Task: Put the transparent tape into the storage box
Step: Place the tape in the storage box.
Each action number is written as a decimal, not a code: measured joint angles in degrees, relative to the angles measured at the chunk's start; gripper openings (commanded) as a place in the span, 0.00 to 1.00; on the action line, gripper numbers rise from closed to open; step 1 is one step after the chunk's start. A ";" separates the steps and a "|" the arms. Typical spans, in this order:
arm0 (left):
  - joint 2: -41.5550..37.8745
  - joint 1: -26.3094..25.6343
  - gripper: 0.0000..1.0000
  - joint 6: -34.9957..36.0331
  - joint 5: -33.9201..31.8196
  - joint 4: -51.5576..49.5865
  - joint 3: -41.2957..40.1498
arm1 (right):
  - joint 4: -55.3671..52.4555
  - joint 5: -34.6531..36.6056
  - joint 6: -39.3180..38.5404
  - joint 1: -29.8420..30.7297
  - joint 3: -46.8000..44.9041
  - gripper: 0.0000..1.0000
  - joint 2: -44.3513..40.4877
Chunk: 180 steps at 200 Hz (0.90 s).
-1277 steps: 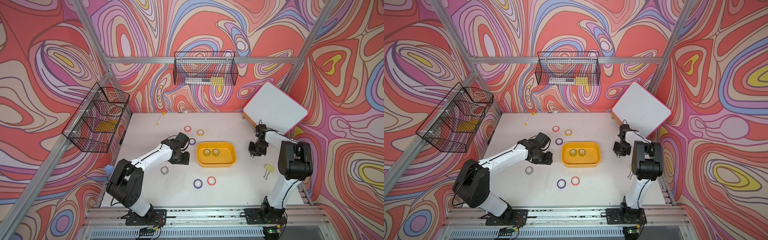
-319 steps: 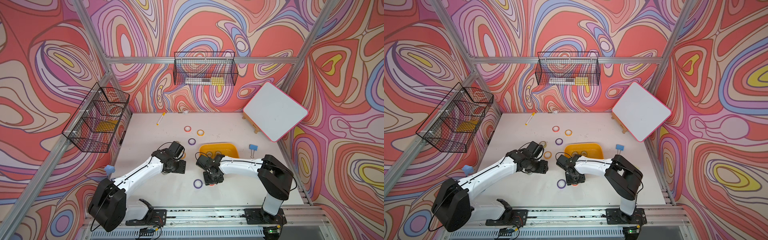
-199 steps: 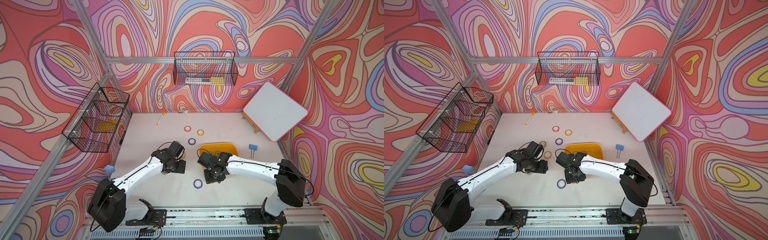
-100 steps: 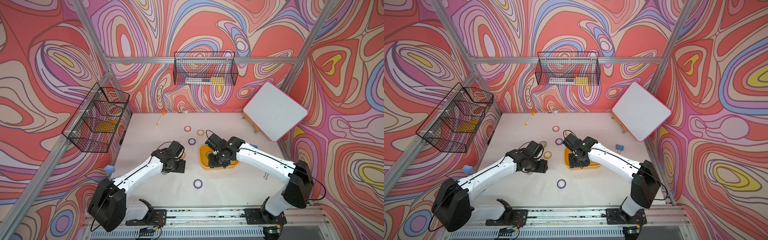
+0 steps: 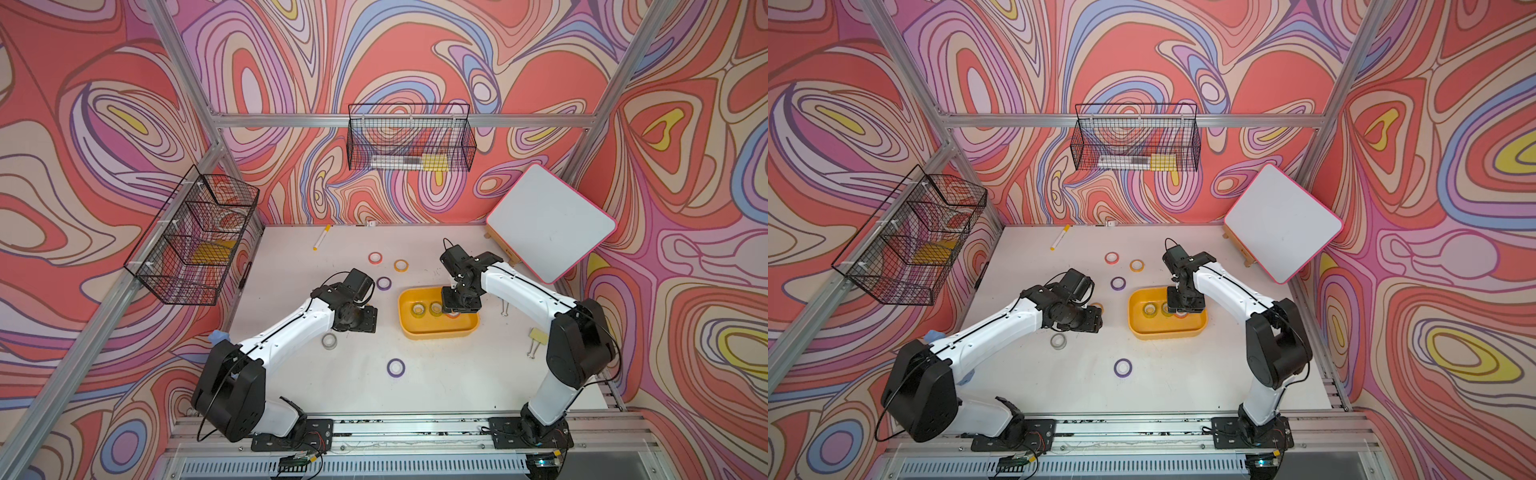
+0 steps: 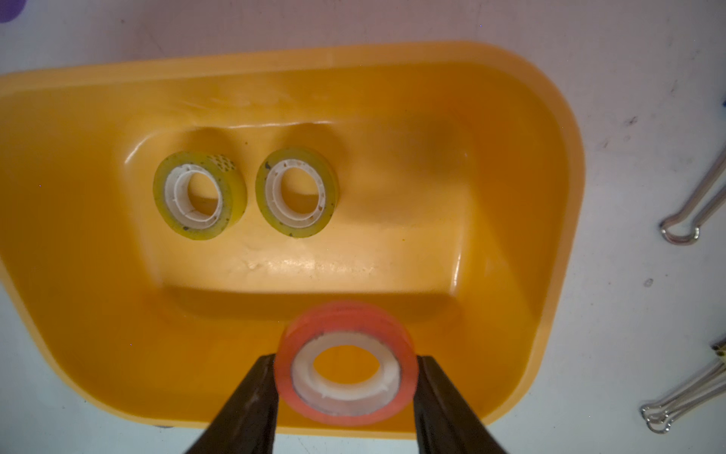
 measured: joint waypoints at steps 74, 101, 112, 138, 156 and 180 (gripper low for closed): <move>2.38 1.16 0.68 1.79 0.52 -0.42 1.68 | 1.36 0.22 -3.50 -4.04 2.69 0.53 7.96; 2.38 1.51 0.68 2.29 0.44 -0.83 1.68 | 1.84 0.59 -3.96 -4.50 3.30 0.52 9.53; 2.38 1.57 0.68 2.38 0.37 -0.96 1.68 | 2.32 0.72 -4.02 -4.50 3.61 0.53 10.27; 2.38 1.77 0.68 2.56 0.26 -1.40 1.68 | 2.84 1.07 -4.17 -4.57 4.33 0.53 12.13; 2.38 1.84 0.68 2.56 0.02 -1.44 1.68 | 3.21 1.27 -4.22 -4.61 4.55 0.53 12.87; 2.38 1.84 0.68 2.56 -0.17 -1.60 1.68 | 3.34 1.99 -4.20 -4.61 5.07 0.54 13.35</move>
